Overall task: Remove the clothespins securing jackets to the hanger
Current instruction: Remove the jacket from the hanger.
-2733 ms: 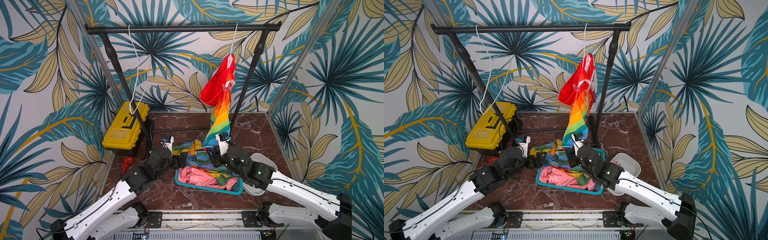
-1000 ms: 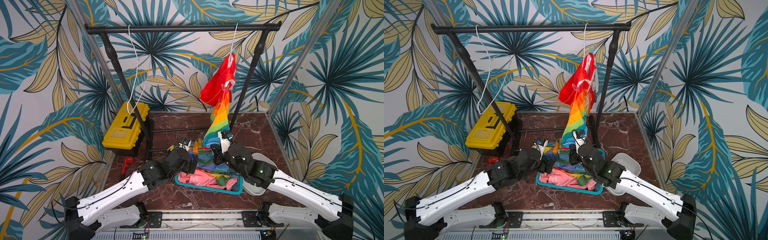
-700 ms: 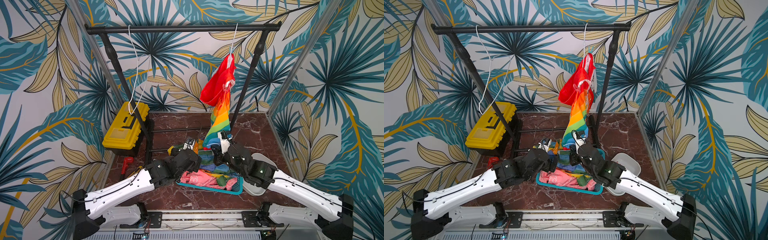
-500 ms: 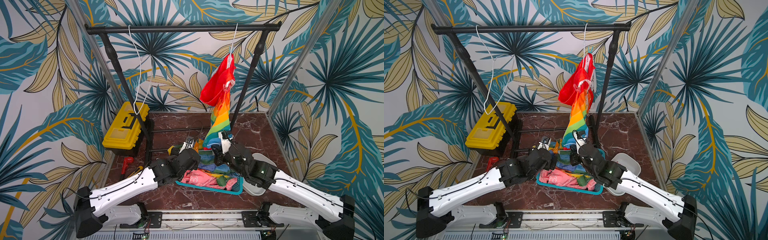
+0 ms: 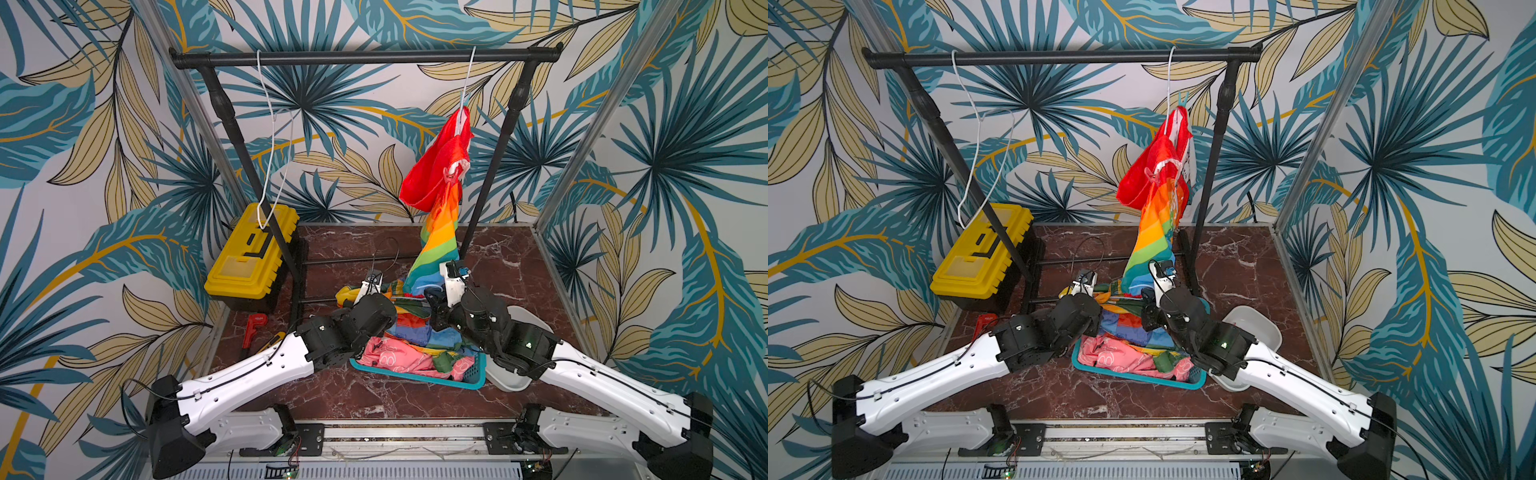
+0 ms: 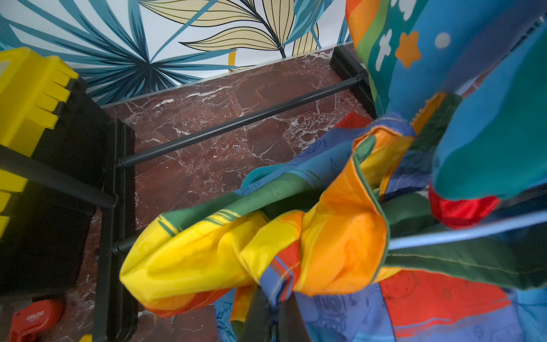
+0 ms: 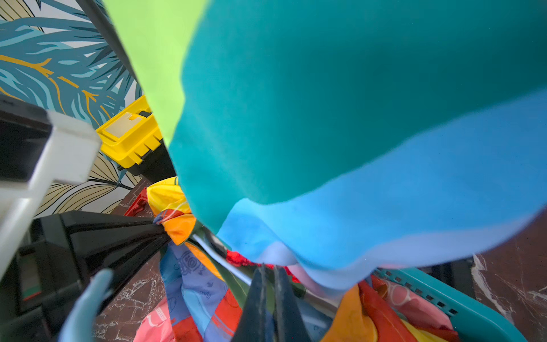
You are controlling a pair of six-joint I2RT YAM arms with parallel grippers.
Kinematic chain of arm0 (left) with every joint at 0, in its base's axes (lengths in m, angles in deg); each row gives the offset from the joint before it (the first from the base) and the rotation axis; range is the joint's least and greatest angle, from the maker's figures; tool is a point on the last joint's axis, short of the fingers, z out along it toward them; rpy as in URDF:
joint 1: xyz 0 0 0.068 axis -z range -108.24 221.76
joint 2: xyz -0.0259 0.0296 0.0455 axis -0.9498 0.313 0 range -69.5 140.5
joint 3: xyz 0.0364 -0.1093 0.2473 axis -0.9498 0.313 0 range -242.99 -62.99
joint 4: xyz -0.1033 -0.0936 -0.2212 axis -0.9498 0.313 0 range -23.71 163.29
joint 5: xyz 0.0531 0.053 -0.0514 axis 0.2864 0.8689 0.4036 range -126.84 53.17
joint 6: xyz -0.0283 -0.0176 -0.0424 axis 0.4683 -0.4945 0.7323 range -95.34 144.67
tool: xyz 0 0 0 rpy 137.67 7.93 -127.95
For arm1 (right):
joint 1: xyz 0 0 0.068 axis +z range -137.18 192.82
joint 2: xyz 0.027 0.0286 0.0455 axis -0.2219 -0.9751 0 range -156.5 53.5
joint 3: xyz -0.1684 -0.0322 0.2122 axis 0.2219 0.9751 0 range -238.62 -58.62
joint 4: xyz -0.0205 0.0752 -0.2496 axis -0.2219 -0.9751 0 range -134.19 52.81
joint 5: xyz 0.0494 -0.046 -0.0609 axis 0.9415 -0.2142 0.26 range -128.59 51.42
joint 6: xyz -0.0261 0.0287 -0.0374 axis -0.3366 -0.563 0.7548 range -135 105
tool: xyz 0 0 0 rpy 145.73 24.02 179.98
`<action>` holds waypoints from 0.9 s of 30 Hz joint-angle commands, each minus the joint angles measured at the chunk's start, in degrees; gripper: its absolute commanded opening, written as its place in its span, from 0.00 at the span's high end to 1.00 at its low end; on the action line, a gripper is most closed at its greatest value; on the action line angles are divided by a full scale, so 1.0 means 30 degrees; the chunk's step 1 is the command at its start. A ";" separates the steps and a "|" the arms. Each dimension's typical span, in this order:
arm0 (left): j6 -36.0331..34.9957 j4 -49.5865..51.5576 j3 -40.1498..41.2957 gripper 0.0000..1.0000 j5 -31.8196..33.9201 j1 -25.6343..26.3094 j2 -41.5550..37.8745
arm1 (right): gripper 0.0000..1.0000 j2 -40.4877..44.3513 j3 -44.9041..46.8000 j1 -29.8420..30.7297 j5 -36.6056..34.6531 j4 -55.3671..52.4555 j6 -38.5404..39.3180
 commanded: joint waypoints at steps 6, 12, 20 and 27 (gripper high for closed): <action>0.0461 -0.0020 0.0904 1.00 0.1113 -0.1442 -0.1899 | 1.00 0.1210 0.0623 -0.0118 -0.1238 -0.1993 -0.0269; 0.0370 0.0076 0.0982 1.00 0.1281 -0.2411 -0.2485 | 1.00 0.3112 0.1782 -0.0860 -0.1610 -0.3536 -0.0859; 0.0594 0.0095 0.1010 1.00 0.1356 -0.3914 -0.2664 | 1.00 0.5238 0.3064 -0.1319 -0.1583 -0.4801 -0.1171; 0.0185 0.0018 -0.0049 1.00 0.1387 -0.5152 -0.1875 | 1.00 0.6264 0.4049 -0.1324 -0.2097 -0.5930 -0.1633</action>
